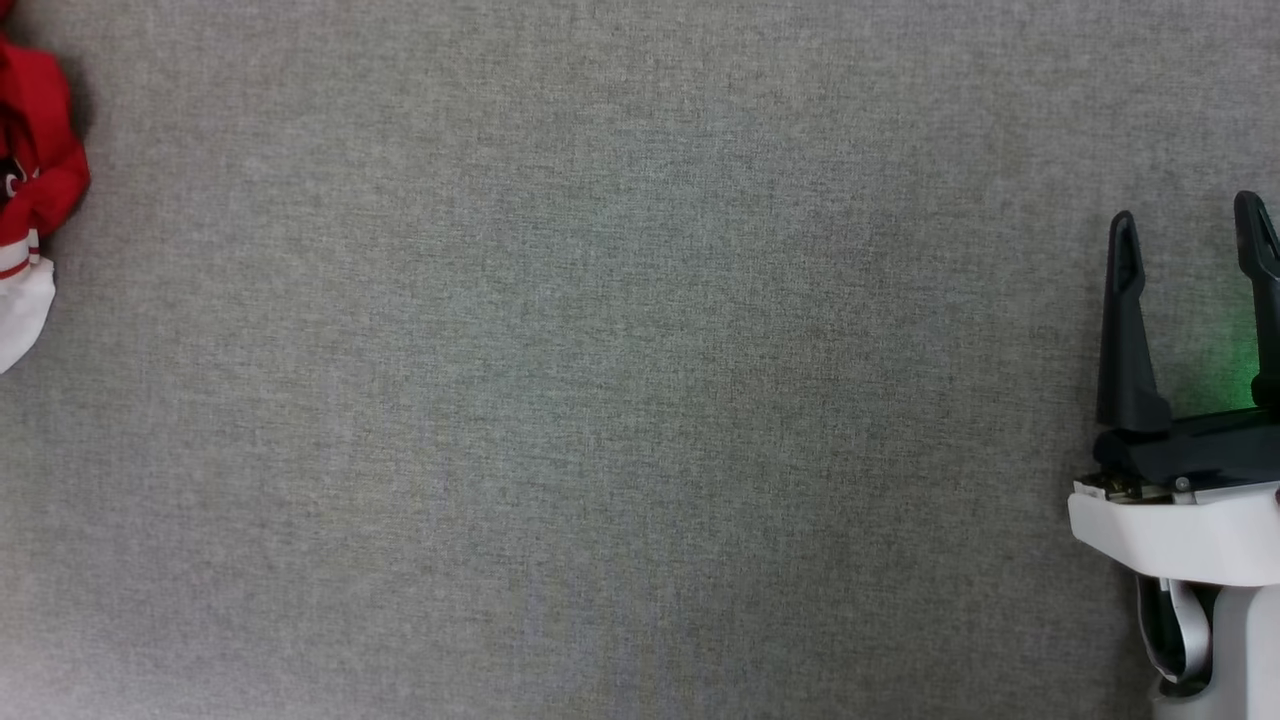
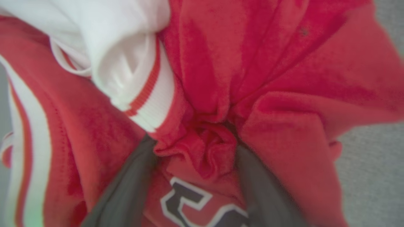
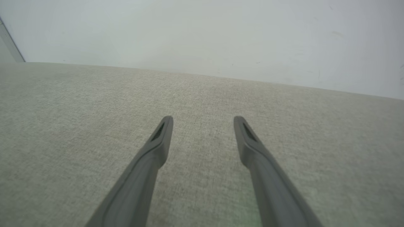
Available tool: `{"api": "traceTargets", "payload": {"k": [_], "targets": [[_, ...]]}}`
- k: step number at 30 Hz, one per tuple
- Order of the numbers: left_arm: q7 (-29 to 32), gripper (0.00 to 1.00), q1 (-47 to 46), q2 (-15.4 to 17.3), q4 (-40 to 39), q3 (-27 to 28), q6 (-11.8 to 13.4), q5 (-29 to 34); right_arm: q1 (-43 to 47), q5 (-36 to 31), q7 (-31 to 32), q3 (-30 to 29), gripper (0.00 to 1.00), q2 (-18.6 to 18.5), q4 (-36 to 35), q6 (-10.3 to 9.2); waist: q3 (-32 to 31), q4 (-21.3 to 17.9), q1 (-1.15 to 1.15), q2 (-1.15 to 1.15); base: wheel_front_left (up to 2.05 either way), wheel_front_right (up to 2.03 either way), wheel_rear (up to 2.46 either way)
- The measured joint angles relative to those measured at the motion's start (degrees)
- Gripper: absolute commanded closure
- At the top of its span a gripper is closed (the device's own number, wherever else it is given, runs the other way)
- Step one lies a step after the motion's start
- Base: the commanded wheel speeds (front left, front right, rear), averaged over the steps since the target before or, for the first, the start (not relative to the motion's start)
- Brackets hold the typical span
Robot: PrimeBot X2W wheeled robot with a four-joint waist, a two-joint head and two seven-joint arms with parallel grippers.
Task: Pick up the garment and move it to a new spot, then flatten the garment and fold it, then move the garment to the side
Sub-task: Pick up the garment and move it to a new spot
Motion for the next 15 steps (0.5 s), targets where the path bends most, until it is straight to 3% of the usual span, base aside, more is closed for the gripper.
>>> {"api": "traceTargets", "payload": {"k": [7,15], "targets": [[-3.00,1.00,-1.68,0.55,0.37,-3.34,-0.08,-0.12,0.05,0.45,0.03,0.68,0.00,0.00,1.40,0.00,-2.54,0.15,0.01,0.00,0.00,0.00,0.00],[-6.38,1.00,-5.50,5.37,-7.24,-9.17,-0.08,1.98,1.19,2.79,0.03,1.35,0.00,-0.01,3.24,-0.01,-8.94,0.06,0.00,0.00,0.00,0.00,0.00]]}}
